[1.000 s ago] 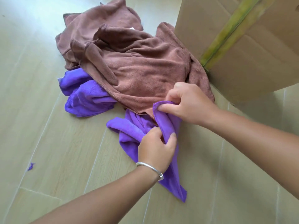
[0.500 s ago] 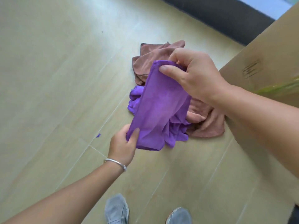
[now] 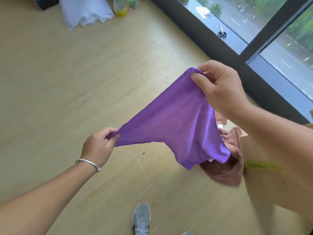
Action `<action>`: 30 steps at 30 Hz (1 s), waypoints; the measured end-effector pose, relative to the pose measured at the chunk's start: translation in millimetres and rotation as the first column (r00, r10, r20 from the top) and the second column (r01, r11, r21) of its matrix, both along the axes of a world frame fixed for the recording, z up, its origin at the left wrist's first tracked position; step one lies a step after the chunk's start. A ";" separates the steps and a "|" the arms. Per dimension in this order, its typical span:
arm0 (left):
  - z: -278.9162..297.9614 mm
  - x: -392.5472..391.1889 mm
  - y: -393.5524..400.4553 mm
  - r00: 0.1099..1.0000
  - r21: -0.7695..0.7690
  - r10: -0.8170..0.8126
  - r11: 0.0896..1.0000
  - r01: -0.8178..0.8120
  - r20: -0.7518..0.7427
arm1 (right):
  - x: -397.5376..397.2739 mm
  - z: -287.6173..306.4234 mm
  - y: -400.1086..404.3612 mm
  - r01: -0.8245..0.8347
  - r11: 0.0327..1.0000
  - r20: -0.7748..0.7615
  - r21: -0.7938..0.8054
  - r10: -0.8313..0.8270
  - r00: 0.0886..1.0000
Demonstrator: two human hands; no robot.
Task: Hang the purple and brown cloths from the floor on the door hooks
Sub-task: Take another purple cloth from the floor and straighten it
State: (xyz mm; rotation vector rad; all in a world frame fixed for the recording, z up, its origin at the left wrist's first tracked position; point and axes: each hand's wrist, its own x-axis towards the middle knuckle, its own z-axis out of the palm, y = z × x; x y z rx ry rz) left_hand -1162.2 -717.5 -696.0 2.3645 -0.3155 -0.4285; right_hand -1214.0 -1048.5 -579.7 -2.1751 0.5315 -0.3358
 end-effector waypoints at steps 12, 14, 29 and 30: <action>139.0 133.8 76.0 0.918 -0.228 0.326 0.934 -0.276 0.226 | 136.1 90.7 55.4 0.025 0.985 0.047 0.173 -0.033 0.998; 157.4 141.7 85.4 0.901 -0.237 0.349 0.927 -0.291 0.257 | 145.7 100.1 59.9 -0.009 0.980 0.054 0.199 -0.002 0.999; 133.4 -10.6 141.1 0.850 0.163 0.215 0.931 -0.328 0.480 | 47.8 10.9 79.6 -0.649 0.670 -0.294 -0.360 0.579 0.761; 116.2 -28.6 138.5 0.859 0.198 0.179 0.931 -0.305 0.480 | 34.5 -6.8 81.4 -0.684 0.616 -0.331 -0.391 0.599 0.729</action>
